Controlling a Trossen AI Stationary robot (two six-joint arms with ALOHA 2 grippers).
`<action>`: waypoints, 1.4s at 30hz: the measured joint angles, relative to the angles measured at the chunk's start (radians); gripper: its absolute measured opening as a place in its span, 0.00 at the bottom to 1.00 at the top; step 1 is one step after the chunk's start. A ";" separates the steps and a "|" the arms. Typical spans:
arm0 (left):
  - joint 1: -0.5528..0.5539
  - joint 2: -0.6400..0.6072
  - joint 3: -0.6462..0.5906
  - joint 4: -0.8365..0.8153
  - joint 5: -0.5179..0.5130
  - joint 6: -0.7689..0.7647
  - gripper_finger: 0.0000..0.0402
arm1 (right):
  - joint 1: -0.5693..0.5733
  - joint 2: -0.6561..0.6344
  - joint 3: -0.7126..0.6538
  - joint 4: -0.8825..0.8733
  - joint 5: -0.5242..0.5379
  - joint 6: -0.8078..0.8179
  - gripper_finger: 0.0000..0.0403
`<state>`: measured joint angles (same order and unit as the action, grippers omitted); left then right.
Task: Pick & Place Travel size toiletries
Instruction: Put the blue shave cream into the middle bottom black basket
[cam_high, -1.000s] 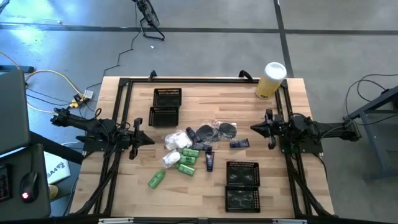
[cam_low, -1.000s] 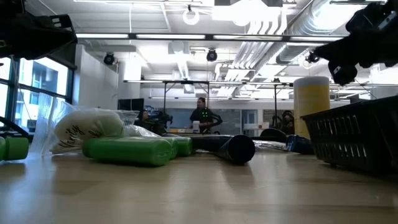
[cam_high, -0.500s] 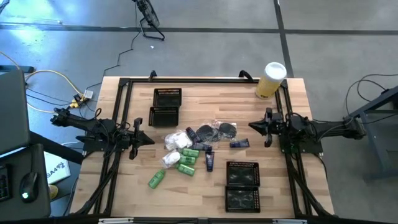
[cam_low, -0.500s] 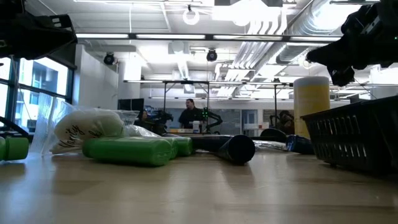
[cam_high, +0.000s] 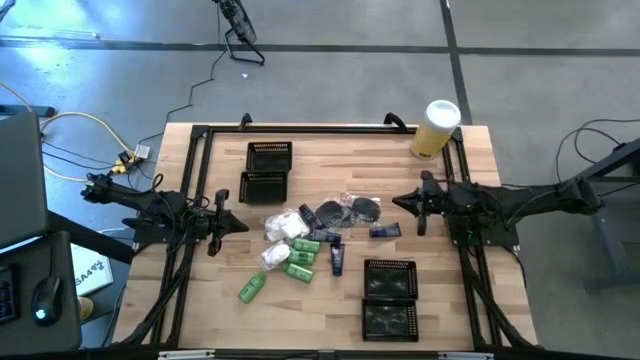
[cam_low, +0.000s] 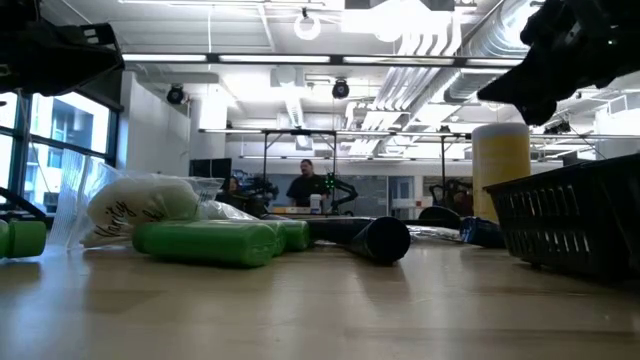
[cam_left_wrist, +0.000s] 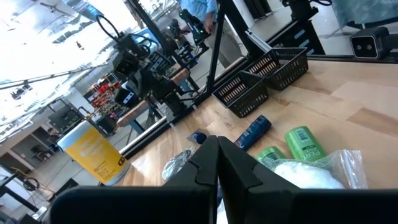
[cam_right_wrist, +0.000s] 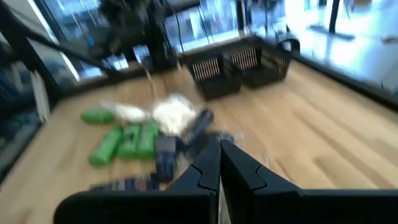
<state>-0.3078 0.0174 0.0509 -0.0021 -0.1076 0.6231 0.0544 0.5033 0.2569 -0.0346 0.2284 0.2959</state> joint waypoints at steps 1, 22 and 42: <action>0.000 0.000 0.000 0.000 0.000 0.000 0.00 | 0.000 0.027 0.018 -0.034 0.000 0.013 0.01; 0.000 0.000 0.000 0.001 -0.099 -0.004 0.00 | 0.000 0.498 0.326 -0.278 -0.148 0.078 0.01; 0.000 0.000 0.002 -0.001 -0.355 -0.052 0.00 | 0.027 0.728 0.417 -0.419 -0.203 0.149 0.01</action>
<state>-0.3077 0.0170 0.0528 -0.0034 -0.4629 0.5709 0.0811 1.2313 0.6738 -0.4534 0.0254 0.4446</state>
